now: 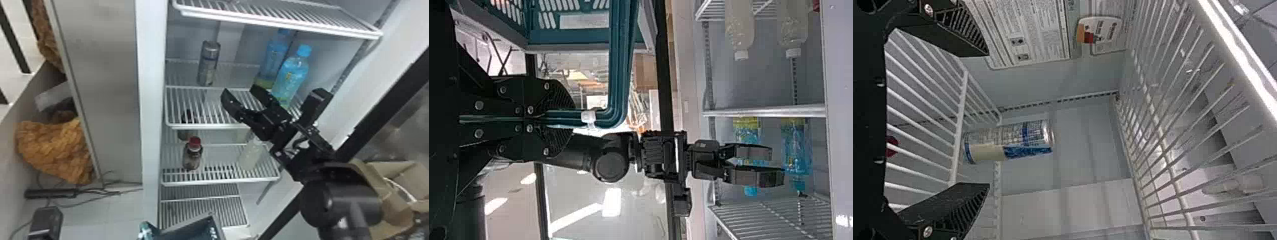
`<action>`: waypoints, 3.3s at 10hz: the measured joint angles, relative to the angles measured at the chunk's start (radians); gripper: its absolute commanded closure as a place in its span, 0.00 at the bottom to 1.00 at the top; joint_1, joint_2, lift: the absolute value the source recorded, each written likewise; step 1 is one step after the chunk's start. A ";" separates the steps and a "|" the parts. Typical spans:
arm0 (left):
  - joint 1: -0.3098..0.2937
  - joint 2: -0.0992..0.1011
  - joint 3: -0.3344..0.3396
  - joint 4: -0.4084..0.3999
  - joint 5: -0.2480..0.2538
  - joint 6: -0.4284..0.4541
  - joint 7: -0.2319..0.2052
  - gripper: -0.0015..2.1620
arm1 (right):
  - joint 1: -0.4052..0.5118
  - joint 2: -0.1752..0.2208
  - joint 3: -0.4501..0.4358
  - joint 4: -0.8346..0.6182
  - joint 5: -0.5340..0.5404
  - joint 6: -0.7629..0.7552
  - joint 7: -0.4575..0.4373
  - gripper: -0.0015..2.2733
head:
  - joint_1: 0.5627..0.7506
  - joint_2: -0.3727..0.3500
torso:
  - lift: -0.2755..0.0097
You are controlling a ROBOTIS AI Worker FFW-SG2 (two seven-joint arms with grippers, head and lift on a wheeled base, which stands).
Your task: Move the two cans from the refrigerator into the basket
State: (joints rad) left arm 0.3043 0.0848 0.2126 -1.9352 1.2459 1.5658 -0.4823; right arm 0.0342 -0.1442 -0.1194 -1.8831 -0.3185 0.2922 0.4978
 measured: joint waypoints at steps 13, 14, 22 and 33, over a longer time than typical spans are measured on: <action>0.000 0.001 0.005 0.000 0.000 0.000 0.000 0.55 | -0.230 0.026 0.127 0.253 0.052 -0.025 -0.166 0.04 | 0.70 0.25 | 0.84; -0.002 0.001 0.004 0.000 0.000 0.000 -0.001 0.55 | -0.253 0.026 0.137 0.275 0.055 -0.025 -0.171 0.04 | 0.70 0.25 | 0.84; -0.011 0.001 -0.003 0.009 -0.002 0.000 0.001 0.55 | -0.412 0.029 0.198 0.452 0.105 -0.025 -0.227 0.04 | 0.70 0.28 | 0.84; -0.018 0.009 -0.009 0.015 0.001 0.000 0.001 0.55 | -0.502 0.031 0.249 0.566 0.144 0.024 -0.267 0.53 | 0.70 0.30 | 0.84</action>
State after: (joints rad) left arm 0.2859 0.0933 0.2034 -1.9205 1.2464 1.5658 -0.4817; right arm -0.4674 -0.1136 0.1297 -1.3173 -0.1746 0.3158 0.2307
